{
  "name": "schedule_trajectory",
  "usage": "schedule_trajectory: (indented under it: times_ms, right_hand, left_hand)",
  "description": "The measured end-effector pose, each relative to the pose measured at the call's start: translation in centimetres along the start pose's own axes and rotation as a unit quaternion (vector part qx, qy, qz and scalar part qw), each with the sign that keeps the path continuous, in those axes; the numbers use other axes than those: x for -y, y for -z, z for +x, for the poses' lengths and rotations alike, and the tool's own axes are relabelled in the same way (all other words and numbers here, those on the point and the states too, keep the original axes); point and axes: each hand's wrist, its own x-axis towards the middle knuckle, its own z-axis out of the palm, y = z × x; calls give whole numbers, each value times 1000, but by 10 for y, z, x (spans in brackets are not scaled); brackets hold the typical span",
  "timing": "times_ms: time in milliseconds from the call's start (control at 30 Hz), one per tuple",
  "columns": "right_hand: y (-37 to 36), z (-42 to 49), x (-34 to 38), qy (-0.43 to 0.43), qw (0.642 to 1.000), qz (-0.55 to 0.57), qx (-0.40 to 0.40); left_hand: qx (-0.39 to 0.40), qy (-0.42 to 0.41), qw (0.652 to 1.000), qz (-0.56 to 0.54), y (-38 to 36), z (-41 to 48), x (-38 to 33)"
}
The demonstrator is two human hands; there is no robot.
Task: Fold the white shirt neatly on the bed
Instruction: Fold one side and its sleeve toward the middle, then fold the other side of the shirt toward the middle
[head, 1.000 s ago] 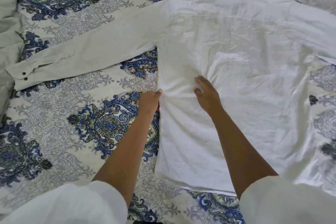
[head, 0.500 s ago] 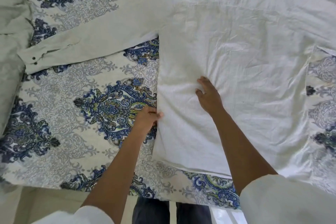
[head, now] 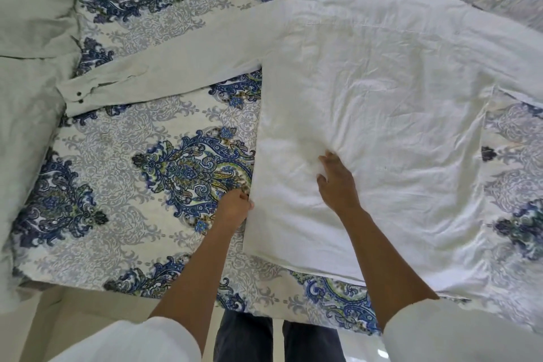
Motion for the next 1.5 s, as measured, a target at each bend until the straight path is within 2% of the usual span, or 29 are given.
schedule_trajectory:
  times_ms: [67,133,200,233,300,333,367,400,467,533,600,633,700,767,800,867,933,967,1000,1067,1133,1200,1233,1300,1400,1467,1500]
  right_hand:
    - [6,1,5,-4,1000,21,4]
    - [13,7,17,0,999,54,-1]
    - [17,17,33,-1,994,110,-13]
    - [19,23,44,-8,989,146,-19]
    - [19,40,62,-19,979,203,-29]
    - [18,50,70,-25,972,230,-33]
    - [17,58,78,-34,964,263,-33]
    - [16,70,87,-40,952,301,-32]
    - [12,91,103,-51,939,339,-17]
    - [8,109,118,-58,933,354,-5]
    - [5,122,135,-72,918,390,3]
    - [5,127,145,-76,913,402,3]
    - [7,136,161,-69,908,414,-5]
    - [12,141,174,-53,913,405,-10]
    - [17,141,183,-36,921,388,-12]
    - [27,144,196,24,942,334,-10]
    - [41,147,206,80,950,301,-23]
    - [48,150,207,96,940,325,-40]
    - [60,153,205,96,911,395,-75]
    - [88,158,195,25,840,518,-160]
    - [127,163,172,1,788,568,-238]
    - [160,168,145,-34,752,587,-297]
    - [177,169,130,-54,730,607,-309]
    - [207,165,93,-85,702,627,-327]
    - [243,157,33,-99,663,643,-370]
    - [256,153,-6,-108,622,669,-392]
    - [257,150,-22,-128,617,675,-384]
  left_hand:
    - [-78,-54,991,96,4,2,-22]
    - [-147,-141,974,96,11,6,-49]
    - [-161,-194,967,32,21,12,-81]
    - [-160,-195,968,-10,29,17,-95]
    - [-158,-151,967,-132,51,37,-110]
    - [-155,-107,955,-228,67,52,-111]
    - [-147,-56,927,-340,83,68,-107]
    - [-143,-10,885,-444,105,88,-101]
    - [-151,37,771,-617,150,121,-81]
    - [-167,45,670,-722,188,147,-65]
    - [-163,25,630,-759,220,164,-61]
    - [-157,9,633,-758,234,166,-64]
    - [-149,-6,659,-737,253,163,-80]
    - [-161,-23,704,-691,260,150,-106]
    - [-174,-61,740,-646,257,138,-123]
    - [-179,-152,837,-495,238,104,-164]
    - [-156,-260,887,-348,210,66,-208]
    - [-149,-314,902,-257,194,52,-228]
    - [-146,-374,901,-164,176,41,-246]
    - [-135,-493,857,-69,141,23,-274]
    - [-114,-555,821,-76,114,10,-288]
    - [-117,-570,805,-117,98,16,-282]
    - [-129,-560,808,-133,90,26,-276]
    - [-162,-503,840,-125,76,50,-259]
    - [-202,-411,888,-33,59,81,-238]
    - [-200,-390,898,39,45,94,-231]
    - [-187,-391,898,75,38,98,-229]
